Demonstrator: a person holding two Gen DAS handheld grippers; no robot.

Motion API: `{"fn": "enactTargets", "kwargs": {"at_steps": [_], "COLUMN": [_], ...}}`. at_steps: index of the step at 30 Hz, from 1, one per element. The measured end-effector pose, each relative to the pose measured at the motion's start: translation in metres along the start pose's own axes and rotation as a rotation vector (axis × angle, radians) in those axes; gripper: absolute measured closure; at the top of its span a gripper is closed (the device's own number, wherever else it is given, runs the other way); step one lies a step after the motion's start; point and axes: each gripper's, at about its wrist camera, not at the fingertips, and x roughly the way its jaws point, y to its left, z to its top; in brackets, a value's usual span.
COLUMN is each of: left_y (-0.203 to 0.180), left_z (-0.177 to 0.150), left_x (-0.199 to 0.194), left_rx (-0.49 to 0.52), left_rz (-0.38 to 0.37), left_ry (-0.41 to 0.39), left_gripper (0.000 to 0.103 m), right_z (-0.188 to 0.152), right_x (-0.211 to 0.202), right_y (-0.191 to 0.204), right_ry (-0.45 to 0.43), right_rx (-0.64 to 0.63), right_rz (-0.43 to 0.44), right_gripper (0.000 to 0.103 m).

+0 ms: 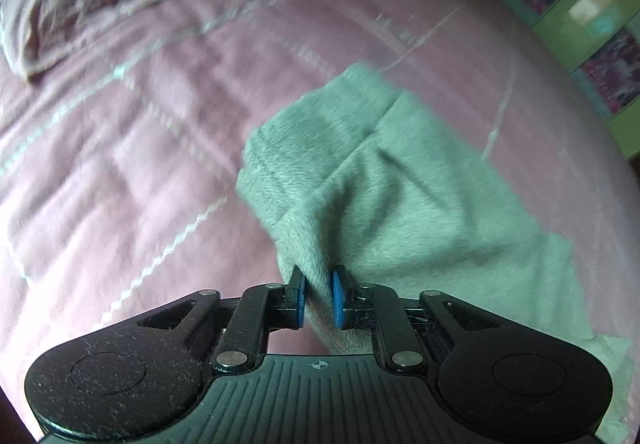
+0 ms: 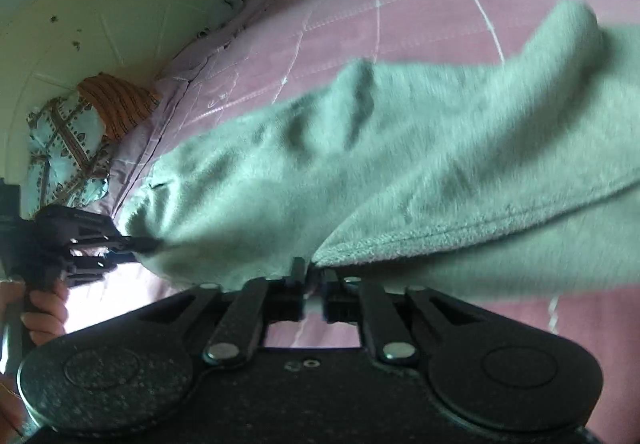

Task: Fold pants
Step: 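Lift the waistband with both grippers and fold it over toward the pant cuffs, then open both grippers and release the folded waistband onto the legs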

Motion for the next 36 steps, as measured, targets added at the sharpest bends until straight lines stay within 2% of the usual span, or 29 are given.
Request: {"fn": "enactTargets", "kwargs": {"at_steps": [2, 6, 11, 18, 22, 23, 25, 26, 27, 28, 29, 30, 34, 35, 36], "left_y": [0.000, -0.005, -0.024, -0.109, -0.150, -0.156, -0.164, -0.168, -0.172, -0.177, -0.181, -0.184, -0.189, -0.190, -0.190], "left_z": [-0.003, -0.009, -0.028, -0.077, -0.103, -0.109, -0.117, -0.120, -0.124, -0.128, -0.131, -0.134, -0.139, -0.138, -0.139], "left_x": [-0.003, -0.031, -0.061, -0.042, -0.020, -0.014, -0.007, -0.006, -0.005, -0.004, -0.002, 0.002, 0.007, 0.008, 0.008], "left_rx": [-0.011, 0.016, 0.083, 0.295, 0.402, 0.429, 0.475, 0.501, 0.528, 0.557, 0.584, 0.598, 0.604, 0.603, 0.607], "left_rz": [0.005, 0.022, -0.001, -0.004, 0.063, 0.091, 0.108, 0.105, 0.100, 0.095, 0.076, 0.061, 0.100, 0.102, 0.105], "left_ry": [-0.009, -0.052, -0.084, -0.021, -0.026, -0.032, -0.049, -0.051, -0.048, -0.041, -0.020, 0.004, -0.020, -0.020, -0.022], "left_gripper": [0.085, 0.084, 0.084, 0.084, 0.083, 0.080, 0.061, 0.055, 0.038, 0.015, 0.001, 0.000, 0.000, 0.000, 0.000], "right_z": [-0.003, -0.002, 0.001, 0.004, 0.007, 0.009, 0.010, 0.010, 0.009, 0.007, 0.004, 0.003, 0.005, 0.005, 0.007], "right_x": [0.014, 0.004, -0.016, -0.040, -0.056, -0.060, -0.060, -0.057, -0.052, -0.047, -0.042, -0.040, -0.029, -0.027, -0.025], "right_y": [-0.003, -0.010, -0.026, -0.054, -0.070, -0.073, -0.079, -0.083, -0.086, -0.088, -0.087, -0.085, -0.081, -0.080, -0.081], "right_ry": [0.071, 0.056, 0.034, -0.025, -0.064, -0.077, -0.082, -0.074, -0.058, -0.038, -0.026, -0.020, 0.037, 0.057, 0.081], "right_rx": [0.015, 0.061, 0.069, 0.107, 0.073, 0.055, 0.029, 0.021, 0.015, 0.002, -0.028, -0.043, -0.040, -0.054, -0.065], "right_rz": [-0.024, -0.005, -0.022, -0.125, -0.235, -0.277, -0.358, -0.409, -0.444, -0.461, -0.465, -0.461, -0.465, -0.454, -0.434], "right_gripper": [0.090, 0.083, 0.082, 0.081, 0.076, 0.073, 0.058, 0.043, 0.034, 0.033, 0.026, 0.016, 0.007, 0.000, 0.000]}}
